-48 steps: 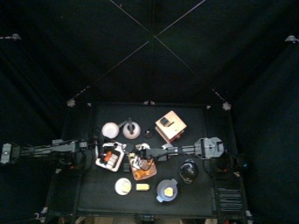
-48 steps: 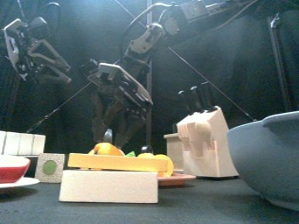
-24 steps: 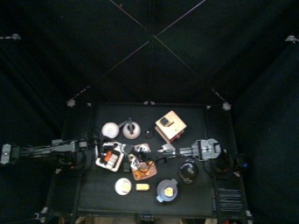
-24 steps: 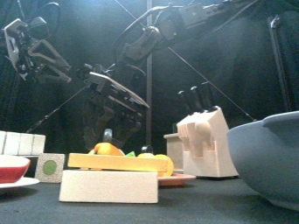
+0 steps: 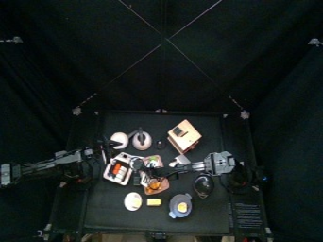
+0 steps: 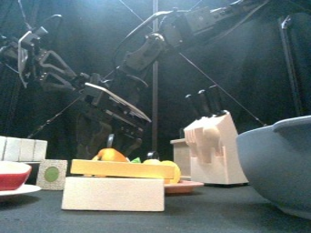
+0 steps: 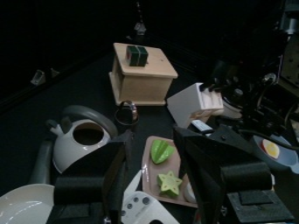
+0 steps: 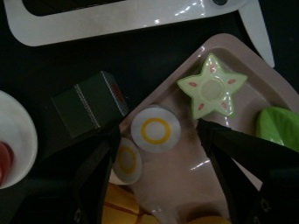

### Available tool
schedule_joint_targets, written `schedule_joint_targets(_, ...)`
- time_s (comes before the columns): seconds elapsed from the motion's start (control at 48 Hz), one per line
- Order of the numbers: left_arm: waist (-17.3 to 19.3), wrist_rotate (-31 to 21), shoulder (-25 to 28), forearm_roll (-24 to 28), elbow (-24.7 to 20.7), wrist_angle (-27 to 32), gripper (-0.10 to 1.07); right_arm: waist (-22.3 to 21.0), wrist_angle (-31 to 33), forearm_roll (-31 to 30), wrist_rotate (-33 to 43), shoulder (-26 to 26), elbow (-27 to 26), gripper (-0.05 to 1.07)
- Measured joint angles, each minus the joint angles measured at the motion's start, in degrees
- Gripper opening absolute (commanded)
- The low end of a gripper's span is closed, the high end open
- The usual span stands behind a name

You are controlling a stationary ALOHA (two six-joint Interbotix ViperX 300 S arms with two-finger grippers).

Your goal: Grab egg half

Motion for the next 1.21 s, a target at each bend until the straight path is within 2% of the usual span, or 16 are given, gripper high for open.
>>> schedule_joint_targets(0.167, 0.09, -0.09, 0.0, 0.0, 0.0, -0.18, 0.8, 0.0, -0.09, 0.0, -0.09, 0.7, -0.44, 0.95)
schedule_joint_targets(0.604, 0.18, -0.09, 0.0, -0.09, 0.0, -0.7, 0.8, 0.0, 0.0, 0.0, -0.09, 0.7, -0.44, 0.66)
schedule_joint_targets(0.958, 0.18, -0.09, 0.0, -0.7, 0.18, -0.7, 0.8, 0.7, 0.44, -0.18, -0.62, 0.35, -0.44, 0.64)
schedule_joint_targets(1.208, 0.18, 0.0, 0.0, -0.79, 0.18, -0.7, 0.8, 1.14, 0.53, -0.79, -0.88, -2.37, -0.18, 0.63)
